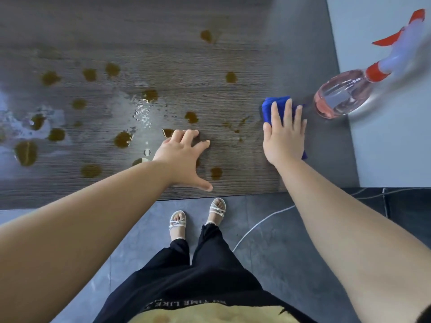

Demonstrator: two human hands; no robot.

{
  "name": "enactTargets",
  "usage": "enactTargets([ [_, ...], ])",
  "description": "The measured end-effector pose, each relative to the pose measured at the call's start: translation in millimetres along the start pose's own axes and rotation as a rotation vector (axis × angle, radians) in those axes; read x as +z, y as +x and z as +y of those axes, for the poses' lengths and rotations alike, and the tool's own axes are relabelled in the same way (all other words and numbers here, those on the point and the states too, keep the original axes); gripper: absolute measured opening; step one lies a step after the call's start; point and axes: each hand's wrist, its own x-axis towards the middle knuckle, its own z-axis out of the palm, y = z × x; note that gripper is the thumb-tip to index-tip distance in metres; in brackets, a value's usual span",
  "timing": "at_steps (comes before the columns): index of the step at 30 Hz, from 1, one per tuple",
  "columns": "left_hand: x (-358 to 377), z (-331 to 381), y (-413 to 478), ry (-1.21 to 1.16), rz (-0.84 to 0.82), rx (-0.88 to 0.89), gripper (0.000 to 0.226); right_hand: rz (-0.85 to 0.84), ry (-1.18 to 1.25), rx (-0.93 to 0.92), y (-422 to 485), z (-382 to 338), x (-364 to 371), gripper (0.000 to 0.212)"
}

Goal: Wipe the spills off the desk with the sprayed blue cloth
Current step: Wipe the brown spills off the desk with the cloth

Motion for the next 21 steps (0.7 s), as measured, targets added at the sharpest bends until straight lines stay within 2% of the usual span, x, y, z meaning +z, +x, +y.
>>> enactTargets([
  [2, 0, 0, 0, 0.047, -0.016, -0.001, 0.12, 0.022, 0.016, 0.006, 1, -19, -1, 0.055],
  [6, 3, 3, 0, 0.116, -0.036, -0.003, 0.129, 0.044, 0.003, -0.369, -44, -21, 13, 0.054],
  [8, 3, 5, 1, 0.143, -0.046, 0.0, 0.13, 0.026, -0.019, -0.467, -49, 1, 14, 0.054],
  [10, 2, 5, 1, 0.167, -0.054, 0.005, 0.131, 0.049, -0.022, -0.376, -35, 11, 10, 0.054],
  [13, 1, 6, 2, 0.189, -0.058, 0.0, 0.132, 0.055, 0.017, -0.048, -8, -16, 3, 0.054],
  [14, 1, 6, 2, 0.192, -0.06, -0.004, 0.131, 0.056, 0.042, -0.001, -7, -32, 3, 0.055],
  [16, 1, 7, 3, 0.2, -0.056, -0.004, 0.131, 0.072, 0.062, -0.117, -22, -54, 7, 0.055],
  [19, 0, 7, 2, 0.204, -0.04, 0.0, 0.128, 0.035, 0.003, -0.476, -56, -36, 16, 0.053],
  [21, -1, 6, 1, 0.207, -0.038, 0.002, 0.127, 0.001, -0.017, -0.498, -57, -4, 15, 0.053],
])
